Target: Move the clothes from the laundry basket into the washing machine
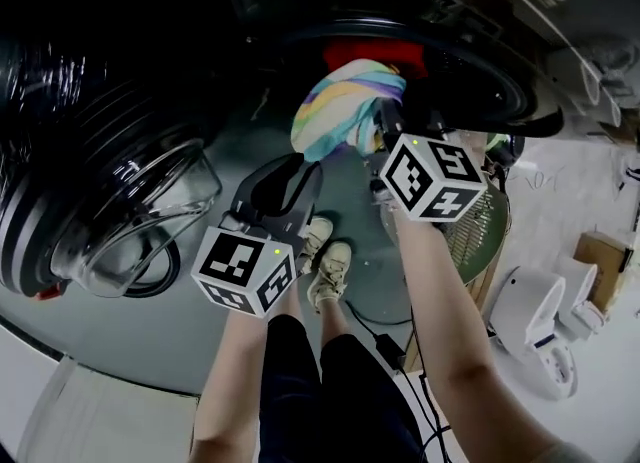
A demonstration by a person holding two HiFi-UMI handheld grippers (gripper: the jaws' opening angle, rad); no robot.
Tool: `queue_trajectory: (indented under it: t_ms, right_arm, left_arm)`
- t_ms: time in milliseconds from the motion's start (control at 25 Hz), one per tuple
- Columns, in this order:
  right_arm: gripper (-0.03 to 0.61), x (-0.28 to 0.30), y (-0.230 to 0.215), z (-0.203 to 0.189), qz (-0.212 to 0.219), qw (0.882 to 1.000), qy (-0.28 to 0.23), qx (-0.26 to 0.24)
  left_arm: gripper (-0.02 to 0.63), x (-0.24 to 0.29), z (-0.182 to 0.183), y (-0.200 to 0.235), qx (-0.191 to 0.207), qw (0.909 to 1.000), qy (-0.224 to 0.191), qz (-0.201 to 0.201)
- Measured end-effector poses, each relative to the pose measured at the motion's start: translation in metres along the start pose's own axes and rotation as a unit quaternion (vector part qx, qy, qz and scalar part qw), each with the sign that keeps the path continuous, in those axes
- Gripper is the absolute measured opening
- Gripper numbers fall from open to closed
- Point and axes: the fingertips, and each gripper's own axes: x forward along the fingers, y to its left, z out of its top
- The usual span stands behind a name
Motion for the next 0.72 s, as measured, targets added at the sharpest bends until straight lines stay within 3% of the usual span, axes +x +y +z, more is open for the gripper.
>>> queue_trajectory:
  t_ms: [240, 520, 640, 720]
  right_arm:
    - [0.066, 0.032, 0.006, 0.043, 0.003, 0.999, -0.054, -0.006]
    - [0.066, 0.044, -0.015, 0.081, -0.047, 0.99, -0.132, 0.021]
    - [0.069, 0.055, -0.029, 0.079, -0.06, 0.989, -0.133, 0.029]
    - [0.075, 0.068, -0.041, 0.066, -0.077, 0.991, -0.103, 0.029]
  left_arm:
    - [0.103, -0.003, -0.005, 0.007, -0.016, 0.9998, -0.003, 0.014]
    - [0.094, 0.0, -0.002, 0.011, -0.019, 0.9997, -0.006, 0.016]
    - [0.091, 0.0, 0.001, 0.014, -0.018, 0.9997, -0.009, 0.016]
    - [0.091, 0.002, 0.002, 0.018, -0.02, 0.9996, -0.01, 0.018]
